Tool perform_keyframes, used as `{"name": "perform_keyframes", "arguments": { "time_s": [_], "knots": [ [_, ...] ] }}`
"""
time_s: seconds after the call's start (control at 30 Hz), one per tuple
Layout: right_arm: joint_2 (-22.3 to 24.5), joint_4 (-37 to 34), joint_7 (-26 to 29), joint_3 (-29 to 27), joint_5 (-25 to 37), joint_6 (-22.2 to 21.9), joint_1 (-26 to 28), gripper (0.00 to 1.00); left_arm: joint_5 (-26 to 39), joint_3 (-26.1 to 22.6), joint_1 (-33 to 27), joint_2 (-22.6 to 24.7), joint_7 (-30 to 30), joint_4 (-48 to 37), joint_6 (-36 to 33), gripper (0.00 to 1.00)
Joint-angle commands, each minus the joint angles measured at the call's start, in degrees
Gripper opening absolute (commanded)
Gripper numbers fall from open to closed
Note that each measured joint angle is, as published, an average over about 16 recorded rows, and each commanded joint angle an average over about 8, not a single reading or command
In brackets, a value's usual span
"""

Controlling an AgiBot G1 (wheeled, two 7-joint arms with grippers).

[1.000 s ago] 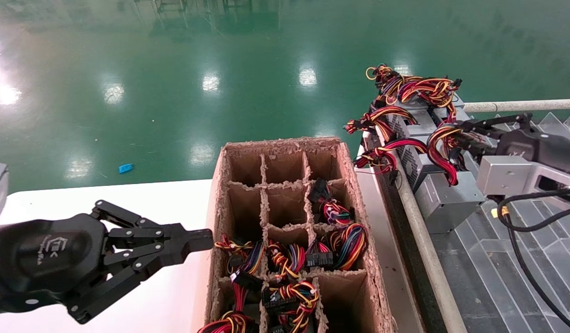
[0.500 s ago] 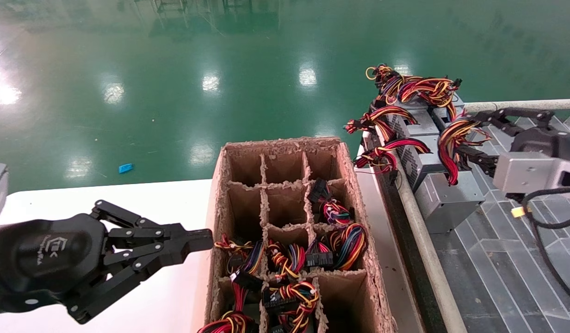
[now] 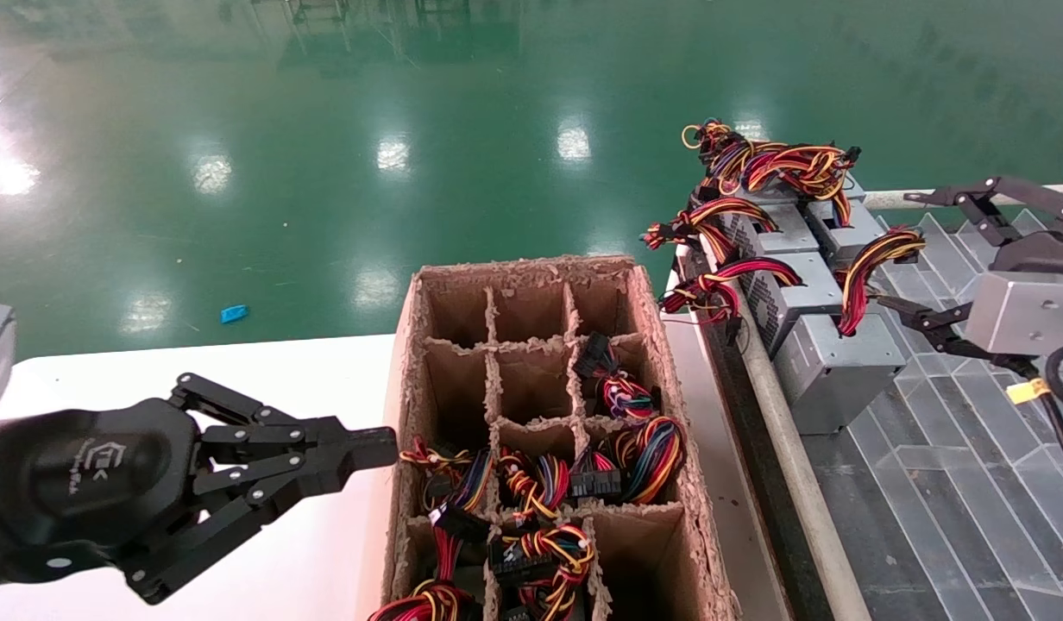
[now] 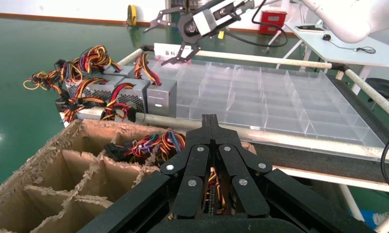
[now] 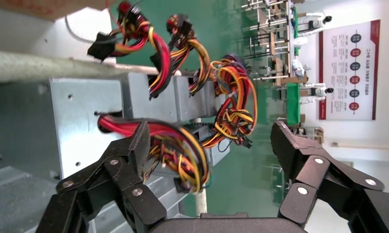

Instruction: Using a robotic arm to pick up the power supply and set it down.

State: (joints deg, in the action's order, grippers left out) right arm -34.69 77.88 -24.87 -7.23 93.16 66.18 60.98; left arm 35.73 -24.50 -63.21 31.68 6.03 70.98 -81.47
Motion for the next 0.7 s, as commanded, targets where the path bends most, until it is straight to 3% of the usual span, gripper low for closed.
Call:
{"name": "perform_keyframes", "arguments": {
  "time_s": [0.03,0.4,0.7],
  "knots": [
    [0.27,0.00,0.84,-0.11,-0.55,0.55,0.24,1.00,0.00,0.00,0.00,0.00,0.00,0.00,0.00,0.00],
    [-0.78,-0.06,-1.52,-3.17,-10.61,3.59,1.23,1.00,0.00,0.00,0.00,0.00,0.00,0.00,0.00,0.00],
    [-0.71,-0.62,3.17,0.15,-16.31,6.01,1.27,1.00,0.00,0.00,0.00,0.00,0.00,0.00,0.00,0.00]
  ]
}}
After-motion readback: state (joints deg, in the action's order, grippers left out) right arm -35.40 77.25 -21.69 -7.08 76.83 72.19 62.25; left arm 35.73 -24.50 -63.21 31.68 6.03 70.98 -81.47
